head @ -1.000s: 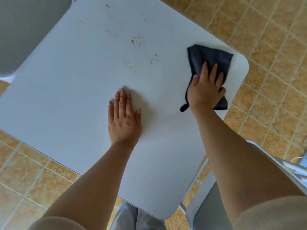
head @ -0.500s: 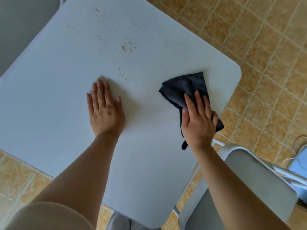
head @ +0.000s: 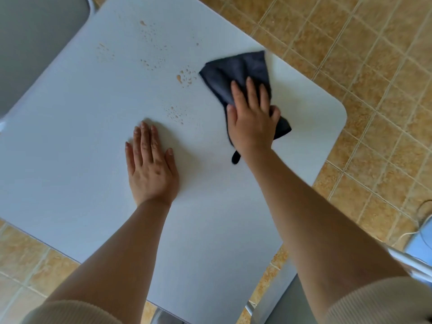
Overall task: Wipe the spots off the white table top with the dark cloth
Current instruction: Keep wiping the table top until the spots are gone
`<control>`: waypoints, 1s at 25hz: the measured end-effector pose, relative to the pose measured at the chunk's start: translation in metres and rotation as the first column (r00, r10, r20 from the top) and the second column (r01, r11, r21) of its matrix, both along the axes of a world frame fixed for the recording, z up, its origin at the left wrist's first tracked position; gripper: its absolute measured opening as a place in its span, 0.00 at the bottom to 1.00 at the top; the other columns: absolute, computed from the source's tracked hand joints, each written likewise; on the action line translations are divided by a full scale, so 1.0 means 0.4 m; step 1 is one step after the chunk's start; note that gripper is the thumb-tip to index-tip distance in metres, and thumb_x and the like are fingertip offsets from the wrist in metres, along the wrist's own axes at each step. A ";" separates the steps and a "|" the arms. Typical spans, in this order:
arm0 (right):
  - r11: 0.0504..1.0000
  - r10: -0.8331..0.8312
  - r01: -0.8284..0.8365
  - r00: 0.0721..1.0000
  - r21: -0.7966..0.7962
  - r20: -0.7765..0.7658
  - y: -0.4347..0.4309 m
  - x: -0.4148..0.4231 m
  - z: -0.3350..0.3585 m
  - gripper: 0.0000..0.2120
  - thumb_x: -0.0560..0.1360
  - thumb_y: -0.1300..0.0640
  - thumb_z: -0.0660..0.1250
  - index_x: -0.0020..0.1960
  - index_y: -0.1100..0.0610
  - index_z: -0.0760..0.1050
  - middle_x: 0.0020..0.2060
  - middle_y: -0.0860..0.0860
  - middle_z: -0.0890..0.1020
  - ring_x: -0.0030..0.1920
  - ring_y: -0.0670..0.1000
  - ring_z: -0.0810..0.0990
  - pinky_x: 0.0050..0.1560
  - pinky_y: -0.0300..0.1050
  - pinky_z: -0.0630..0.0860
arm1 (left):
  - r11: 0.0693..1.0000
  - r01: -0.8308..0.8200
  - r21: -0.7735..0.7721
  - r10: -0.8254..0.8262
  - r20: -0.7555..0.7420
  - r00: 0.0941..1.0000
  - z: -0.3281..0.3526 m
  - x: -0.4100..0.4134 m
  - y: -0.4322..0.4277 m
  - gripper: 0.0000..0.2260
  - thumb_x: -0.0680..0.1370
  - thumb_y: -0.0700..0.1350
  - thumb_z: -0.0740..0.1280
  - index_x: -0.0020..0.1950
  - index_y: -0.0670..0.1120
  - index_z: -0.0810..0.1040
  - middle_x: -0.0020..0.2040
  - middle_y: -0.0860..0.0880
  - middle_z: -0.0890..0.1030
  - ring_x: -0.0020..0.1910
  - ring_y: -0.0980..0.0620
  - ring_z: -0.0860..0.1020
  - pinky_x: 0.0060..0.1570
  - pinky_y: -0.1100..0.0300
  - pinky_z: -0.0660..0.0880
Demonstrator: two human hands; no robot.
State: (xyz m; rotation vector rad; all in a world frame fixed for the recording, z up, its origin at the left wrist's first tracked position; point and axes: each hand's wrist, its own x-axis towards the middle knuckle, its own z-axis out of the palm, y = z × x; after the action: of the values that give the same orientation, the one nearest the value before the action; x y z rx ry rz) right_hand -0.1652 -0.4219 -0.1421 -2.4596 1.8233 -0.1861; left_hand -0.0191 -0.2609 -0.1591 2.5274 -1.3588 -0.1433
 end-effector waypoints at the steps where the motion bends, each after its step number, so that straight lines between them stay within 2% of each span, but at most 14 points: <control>1: 0.997 0.065 -0.064 0.998 -0.045 0.018 0.048 -0.004 -0.008 0.20 0.82 0.45 0.56 0.73 0.44 0.70 0.74 0.50 0.71 0.74 0.56 0.69 0.61 0.57 0.68 | 1.000 0.000 -0.002 0.000 0.000 1.000 0.002 0.000 0.000 0.26 0.82 0.50 0.48 0.79 0.40 0.53 0.79 0.43 0.56 0.78 0.46 0.52 0.77 0.50 0.46; 3: 0.985 0.157 -0.152 0.986 -0.086 0.056 0.135 -0.050 -0.015 0.18 0.83 0.46 0.57 0.71 0.44 0.73 0.73 0.49 0.73 0.73 0.55 0.71 0.60 0.55 0.69 | 1.000 -0.003 0.000 0.003 -0.003 1.000 0.004 0.001 0.001 0.26 0.82 0.50 0.48 0.78 0.40 0.53 0.79 0.43 0.56 0.78 0.46 0.52 0.77 0.50 0.46; 5: 0.981 0.168 -0.162 0.985 -0.110 0.045 0.191 -0.124 -0.015 0.17 0.83 0.47 0.58 0.71 0.44 0.73 0.73 0.48 0.73 0.73 0.54 0.71 0.61 0.54 0.69 | 1.000 -0.001 0.009 0.001 -0.013 1.000 0.005 0.001 0.001 0.26 0.82 0.50 0.48 0.79 0.40 0.53 0.79 0.43 0.56 0.78 0.47 0.52 0.77 0.50 0.46; 8: 0.996 -0.032 0.031 0.999 -0.078 -0.018 0.176 -0.197 -0.016 0.19 0.84 0.47 0.57 0.73 0.43 0.70 0.75 0.48 0.69 0.75 0.53 0.67 0.64 0.54 0.68 | 1.000 0.000 0.019 0.000 -0.008 1.000 0.003 0.003 -0.001 0.26 0.83 0.49 0.49 0.79 0.41 0.52 0.79 0.44 0.54 0.78 0.48 0.51 0.77 0.50 0.45; 11: 0.950 -0.310 0.310 0.951 0.040 0.001 0.070 -0.166 -0.010 0.22 0.84 0.45 0.53 0.77 0.43 0.63 0.78 0.50 0.63 0.79 0.54 0.60 0.68 0.59 0.64 | 1.000 -0.002 0.030 0.003 -0.012 1.000 -0.002 0.005 0.001 0.26 0.83 0.49 0.50 0.79 0.41 0.52 0.79 0.44 0.54 0.78 0.48 0.51 0.77 0.51 0.44; 13: 0.926 -0.373 0.372 0.928 0.070 0.004 0.009 -0.105 -0.013 0.23 0.84 0.44 0.51 0.78 0.43 0.60 0.80 0.50 0.60 0.79 0.56 0.57 0.69 0.60 0.62 | 0.999 -0.002 0.032 0.003 -0.011 1.000 -0.003 0.004 0.000 0.26 0.83 0.49 0.50 0.79 0.41 0.52 0.79 0.44 0.54 0.78 0.48 0.51 0.77 0.51 0.44; 16: 0.960 -0.280 0.280 0.959 0.024 0.029 0.004 0.005 -0.026 0.23 0.83 0.43 0.53 0.77 0.44 0.64 0.78 0.52 0.63 0.78 0.57 0.61 0.67 0.60 0.64 | 1.000 -0.007 0.014 0.007 -0.008 1.000 -0.001 0.005 0.005 0.26 0.83 0.50 0.50 0.78 0.40 0.54 0.79 0.43 0.56 0.78 0.47 0.52 0.77 0.51 0.46; 20: 0.990 0.030 -0.017 0.995 -0.140 0.090 0.127 0.106 -0.035 0.19 0.82 0.45 0.58 0.72 0.44 0.72 0.73 0.51 0.73 0.73 0.56 0.71 0.61 0.56 0.69 | 1.000 -0.008 -0.023 0.007 -0.049 0.999 0.006 0.013 0.008 0.26 0.83 0.51 0.49 0.78 0.40 0.56 0.78 0.43 0.58 0.78 0.47 0.55 0.76 0.53 0.46; 22: 0.982 0.139 -0.123 0.984 -0.141 0.109 0.213 0.092 -0.033 0.18 0.83 0.46 0.58 0.72 0.44 0.72 0.73 0.50 0.72 0.73 0.54 0.71 0.62 0.56 0.69 | 0.999 0.020 -0.027 -0.021 -0.070 0.997 0.010 0.025 0.015 0.26 0.83 0.51 0.47 0.78 0.40 0.57 0.78 0.44 0.59 0.78 0.48 0.55 0.76 0.54 0.46; 25: 0.972 0.198 -0.187 0.978 -0.143 0.063 0.297 -0.003 -0.023 0.18 0.83 0.46 0.59 0.72 0.43 0.71 0.74 0.48 0.71 0.74 0.53 0.69 0.62 0.55 0.69 | 1.000 0.016 0.023 -0.016 0.003 1.000 0.006 0.100 0.056 0.26 0.83 0.52 0.47 0.79 0.41 0.55 0.79 0.45 0.57 0.78 0.49 0.54 0.77 0.54 0.44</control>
State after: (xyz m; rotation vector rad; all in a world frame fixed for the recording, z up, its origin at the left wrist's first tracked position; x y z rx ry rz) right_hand -0.1664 -0.3031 -0.1515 -2.6614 1.5795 -0.3992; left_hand 0.0207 -0.2385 -0.1567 2.5372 -1.3873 -0.1590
